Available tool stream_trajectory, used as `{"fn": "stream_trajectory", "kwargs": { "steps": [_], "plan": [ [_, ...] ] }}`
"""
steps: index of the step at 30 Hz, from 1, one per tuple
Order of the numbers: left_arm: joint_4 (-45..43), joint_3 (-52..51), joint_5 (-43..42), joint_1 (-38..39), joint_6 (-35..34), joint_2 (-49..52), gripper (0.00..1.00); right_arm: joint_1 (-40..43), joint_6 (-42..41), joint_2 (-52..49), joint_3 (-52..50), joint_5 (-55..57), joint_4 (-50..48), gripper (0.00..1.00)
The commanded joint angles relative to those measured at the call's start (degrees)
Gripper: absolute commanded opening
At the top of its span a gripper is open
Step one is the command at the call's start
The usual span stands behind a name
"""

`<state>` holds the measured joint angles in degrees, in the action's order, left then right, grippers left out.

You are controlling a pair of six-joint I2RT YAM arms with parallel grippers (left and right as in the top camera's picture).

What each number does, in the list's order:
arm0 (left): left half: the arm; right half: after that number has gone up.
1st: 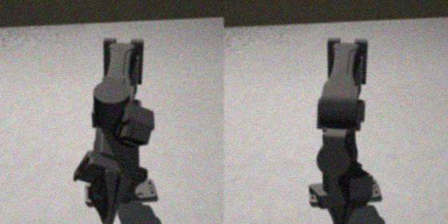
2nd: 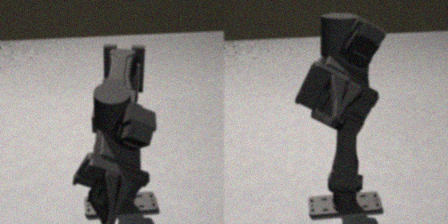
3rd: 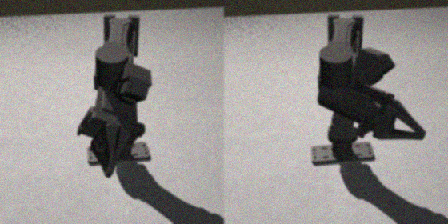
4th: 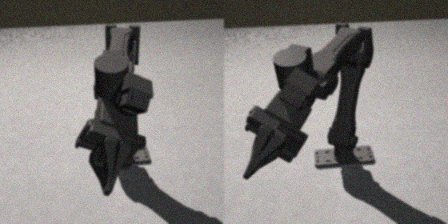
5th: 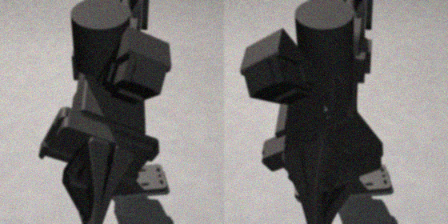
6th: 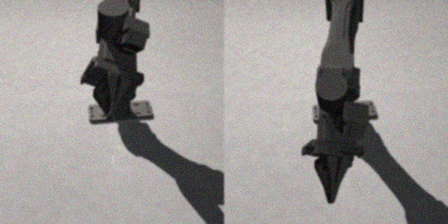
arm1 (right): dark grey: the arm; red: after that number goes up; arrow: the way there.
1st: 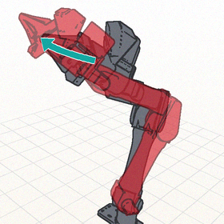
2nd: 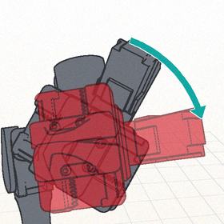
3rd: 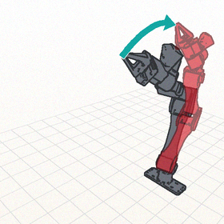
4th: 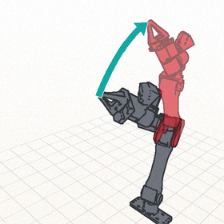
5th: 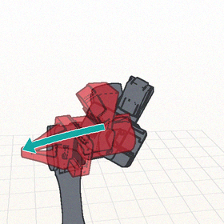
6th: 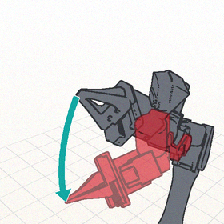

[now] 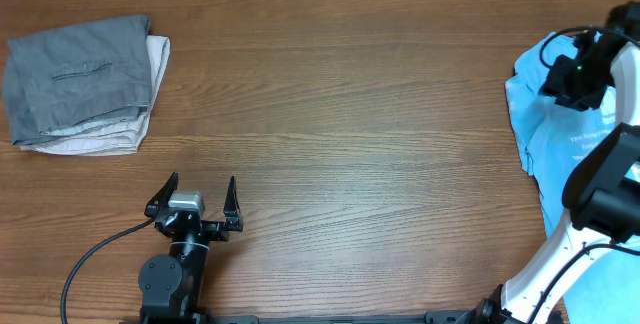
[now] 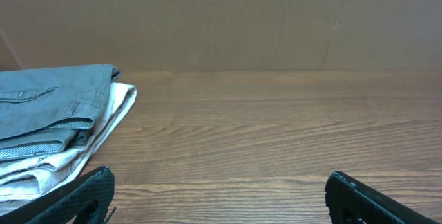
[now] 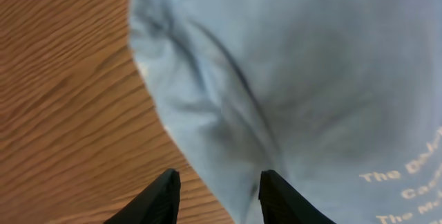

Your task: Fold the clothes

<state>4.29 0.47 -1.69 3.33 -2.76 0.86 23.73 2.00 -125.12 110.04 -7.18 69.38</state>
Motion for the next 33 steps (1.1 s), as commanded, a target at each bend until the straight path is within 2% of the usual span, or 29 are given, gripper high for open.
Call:
{"fn": "stream_trajectory", "kwargs": {
  "steps": [1,6,13,23,27,33],
  "plan": [
    [0.0,-0.2,-0.7,-0.3,1.1,-0.6,1.00,-1.2,1.7,-0.3,0.9,0.7,-1.0,0.45],
    [0.0,-0.2,-0.7,-0.3,1.1,-0.6,1.00,-4.0,3.1,-0.3,0.9,0.7,-1.8,0.45],
    [0.0,-0.2,-0.7,-0.3,1.1,-0.6,1.00,-6.6,-0.7,-0.4,-0.2,5.0,-2.2,0.40],
    [0.0,-0.2,-0.7,-0.3,1.1,-0.6,1.00,-6.9,-0.7,-0.4,-10.5,7.3,-9.8,0.42],
    [0.0,-0.2,-0.7,-0.3,1.1,-0.6,1.00,-6.9,-0.7,-0.4,-15.3,9.6,-14.2,0.47],
    [0.0,-0.2,-0.7,-0.3,1.1,-0.6,1.00,-6.9,-0.7,-0.4,-16.0,9.7,-14.5,0.45]
  ]
}}
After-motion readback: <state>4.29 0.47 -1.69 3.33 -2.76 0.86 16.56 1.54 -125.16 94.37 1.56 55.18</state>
